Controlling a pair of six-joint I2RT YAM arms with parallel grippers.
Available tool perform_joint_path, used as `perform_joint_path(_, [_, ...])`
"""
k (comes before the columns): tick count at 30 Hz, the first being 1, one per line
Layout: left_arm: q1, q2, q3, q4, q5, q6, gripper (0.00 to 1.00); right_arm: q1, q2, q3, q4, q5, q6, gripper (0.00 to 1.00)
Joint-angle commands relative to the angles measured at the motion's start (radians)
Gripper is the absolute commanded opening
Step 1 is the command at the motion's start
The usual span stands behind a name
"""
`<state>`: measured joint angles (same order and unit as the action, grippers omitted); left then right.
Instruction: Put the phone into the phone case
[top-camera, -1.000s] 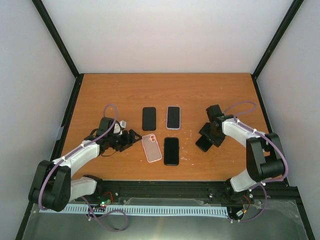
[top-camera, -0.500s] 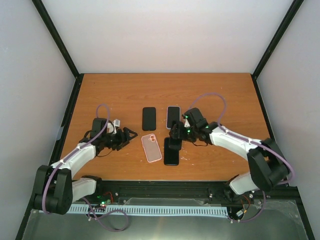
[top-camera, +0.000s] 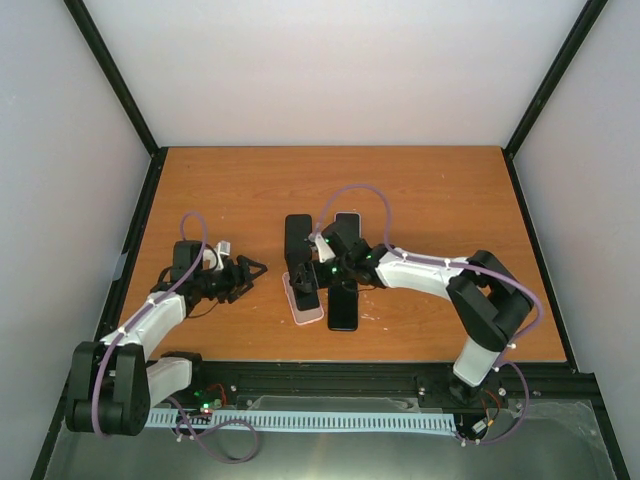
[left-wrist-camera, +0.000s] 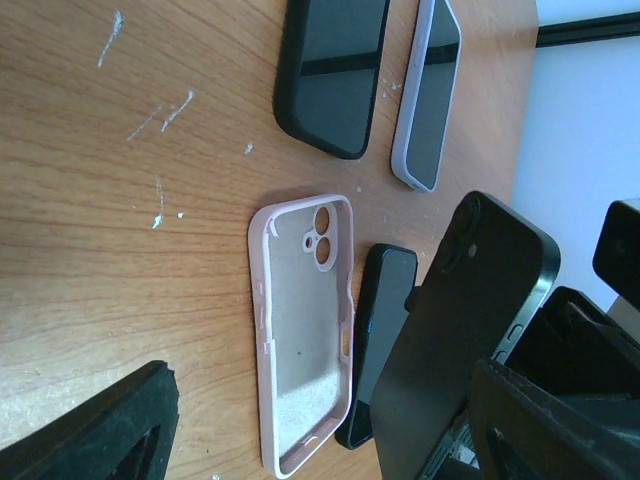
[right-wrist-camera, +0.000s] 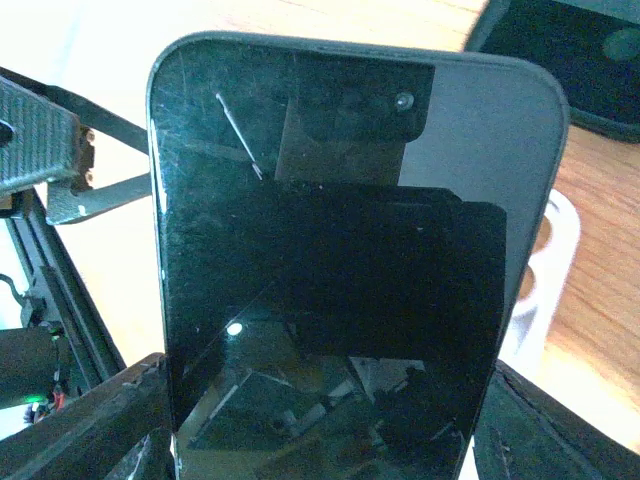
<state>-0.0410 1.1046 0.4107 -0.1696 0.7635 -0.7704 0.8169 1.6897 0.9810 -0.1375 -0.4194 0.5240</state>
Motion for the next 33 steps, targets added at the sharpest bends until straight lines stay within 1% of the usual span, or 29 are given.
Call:
perform_joint_path(1, [0.01, -0.014, -0.007, 0.035, 0.025, 0.01, 0.79, 0.024, 0.047, 0.067, 0.071, -0.046, -0.045, 0.56])
perform_joint_path(7, [0.009, -0.007, -0.025, 0.046, 0.034, 0.011, 0.79, 0.032, 0.113, 0.109, 0.066, -0.053, -0.065, 0.56])
perform_joint_path(15, [0.009, -0.007, -0.027, 0.044, 0.041, 0.022, 0.77, 0.044, 0.159, 0.075, 0.07, -0.029, -0.076, 0.57])
perform_joint_path(18, [0.009, 0.001, -0.027, 0.06, 0.06, 0.027, 0.74, 0.044, 0.161, 0.066, 0.054, -0.003, -0.07, 0.57])
perform_joint_path(22, [0.009, 0.005, -0.032, 0.073, 0.073, 0.026, 0.68, 0.042, 0.151, 0.046, 0.042, 0.033, -0.042, 0.6])
perform_joint_path(28, [0.006, 0.005, -0.042, 0.102, 0.092, 0.002, 0.65, 0.044, 0.159, 0.015, 0.017, 0.066, 0.072, 0.6])
perform_joint_path(33, [-0.014, 0.006, -0.054, 0.146, 0.104, -0.026, 0.64, 0.045, 0.098, -0.067, 0.074, 0.1, 0.19, 0.6])
